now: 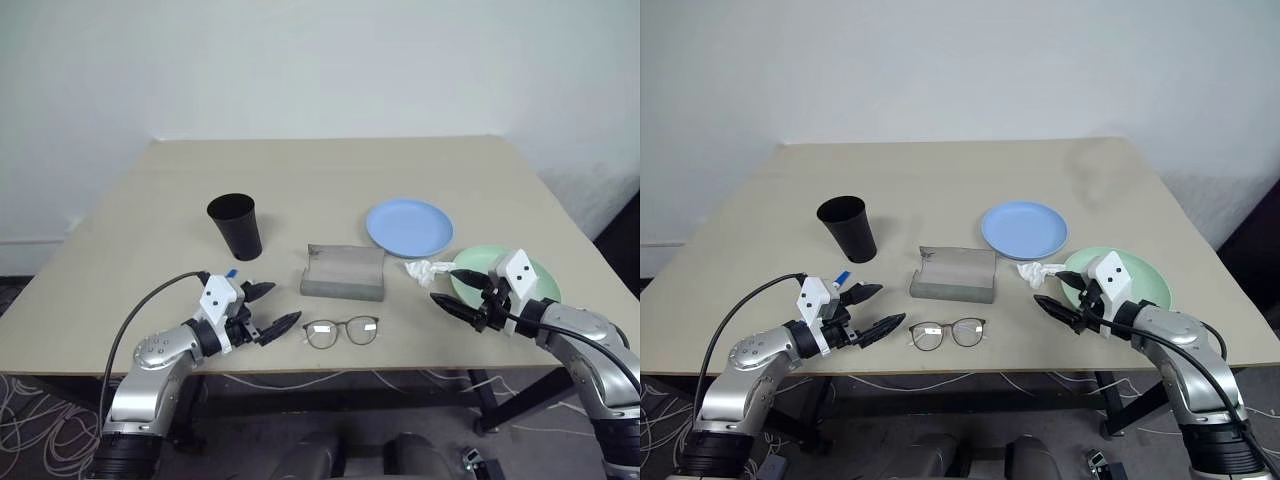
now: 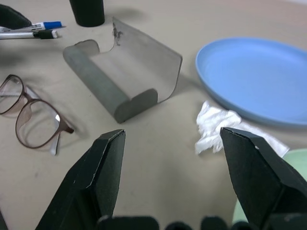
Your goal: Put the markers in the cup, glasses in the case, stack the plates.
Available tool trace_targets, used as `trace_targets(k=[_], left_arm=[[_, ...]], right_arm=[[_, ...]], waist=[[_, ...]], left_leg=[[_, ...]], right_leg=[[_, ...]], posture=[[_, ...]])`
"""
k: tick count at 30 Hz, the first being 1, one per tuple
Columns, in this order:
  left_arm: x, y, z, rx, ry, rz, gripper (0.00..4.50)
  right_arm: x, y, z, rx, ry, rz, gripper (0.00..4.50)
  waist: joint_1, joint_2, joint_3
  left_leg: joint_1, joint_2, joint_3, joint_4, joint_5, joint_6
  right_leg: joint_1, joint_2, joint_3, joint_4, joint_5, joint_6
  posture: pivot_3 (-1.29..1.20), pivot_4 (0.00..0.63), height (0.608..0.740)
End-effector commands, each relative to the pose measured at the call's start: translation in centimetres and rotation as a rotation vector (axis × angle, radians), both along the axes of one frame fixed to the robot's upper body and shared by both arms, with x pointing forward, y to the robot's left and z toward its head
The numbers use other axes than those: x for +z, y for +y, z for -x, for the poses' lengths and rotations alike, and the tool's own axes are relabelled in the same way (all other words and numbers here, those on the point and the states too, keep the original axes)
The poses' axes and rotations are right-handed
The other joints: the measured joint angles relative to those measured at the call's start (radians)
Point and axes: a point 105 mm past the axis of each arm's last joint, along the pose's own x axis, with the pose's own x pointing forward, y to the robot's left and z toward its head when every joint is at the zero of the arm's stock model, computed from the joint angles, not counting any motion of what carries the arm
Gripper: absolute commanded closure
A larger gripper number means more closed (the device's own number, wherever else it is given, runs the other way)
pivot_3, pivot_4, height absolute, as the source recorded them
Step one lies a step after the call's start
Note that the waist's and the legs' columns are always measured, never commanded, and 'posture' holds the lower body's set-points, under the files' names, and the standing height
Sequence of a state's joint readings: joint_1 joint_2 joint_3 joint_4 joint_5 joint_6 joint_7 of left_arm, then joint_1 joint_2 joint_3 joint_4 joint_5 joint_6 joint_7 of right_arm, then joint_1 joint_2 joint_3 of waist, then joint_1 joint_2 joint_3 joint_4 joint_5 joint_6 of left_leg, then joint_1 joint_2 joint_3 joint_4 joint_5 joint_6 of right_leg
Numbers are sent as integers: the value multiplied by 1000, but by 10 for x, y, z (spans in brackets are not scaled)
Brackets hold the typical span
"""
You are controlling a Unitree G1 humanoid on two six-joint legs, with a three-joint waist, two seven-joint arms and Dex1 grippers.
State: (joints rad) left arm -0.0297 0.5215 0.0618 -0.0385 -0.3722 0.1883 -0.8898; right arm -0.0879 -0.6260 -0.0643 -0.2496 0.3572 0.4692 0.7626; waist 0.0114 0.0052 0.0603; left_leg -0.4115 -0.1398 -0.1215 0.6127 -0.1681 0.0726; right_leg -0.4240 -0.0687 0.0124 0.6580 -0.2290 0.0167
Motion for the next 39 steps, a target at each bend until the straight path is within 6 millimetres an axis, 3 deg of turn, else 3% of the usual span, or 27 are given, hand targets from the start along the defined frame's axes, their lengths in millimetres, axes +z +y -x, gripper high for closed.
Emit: trace_targets(k=[1, 10, 23, 36, 39], left_arm=[[10, 0, -3, -14, -35, 10, 47], [11, -12, -1, -74, -30, 16, 47], [21, -61, 16, -190, -60, 78, 47], [21, -83, 18, -237, -73, 96, 47], [21, -83, 17, -238, -75, 94, 0]], right_arm=[[14, -2, -4, -34, -68, 26, 1068], [-1, -8, -10, -142, -68, 51, 1068], [-25, -23, -17, -325, -21, 184, 1068], [-33, -16, -18, -390, -17, 231, 1068], [-36, -12, -17, -387, -19, 242, 1692]], waist=[[-1, 0, 0], [0, 0, 0], [0, 0, 0], [0, 0, 0], [0, 0, 0]], left_leg=[[0, 0, 0, 0, 0, 0], [0, 0, 0, 0, 0, 0], [0, 0, 0, 1, 0, 0], [1, 0, 0, 2, 0, 0], [1, 0, 0, 2, 0, 0]], right_leg=[[0, 0, 0, 0, 0, 0], [0, 0, 0, -1, 0, 0], [0, 1, 0, 0, 0, 0], [0, 1, 0, 1, 0, 0], [0, 1, 0, 1, 0, 0]], posture=[[0, 0, 738], [0, 0, 738], [0, 0, 738], [0, 0, 738], [0, 0, 738]])
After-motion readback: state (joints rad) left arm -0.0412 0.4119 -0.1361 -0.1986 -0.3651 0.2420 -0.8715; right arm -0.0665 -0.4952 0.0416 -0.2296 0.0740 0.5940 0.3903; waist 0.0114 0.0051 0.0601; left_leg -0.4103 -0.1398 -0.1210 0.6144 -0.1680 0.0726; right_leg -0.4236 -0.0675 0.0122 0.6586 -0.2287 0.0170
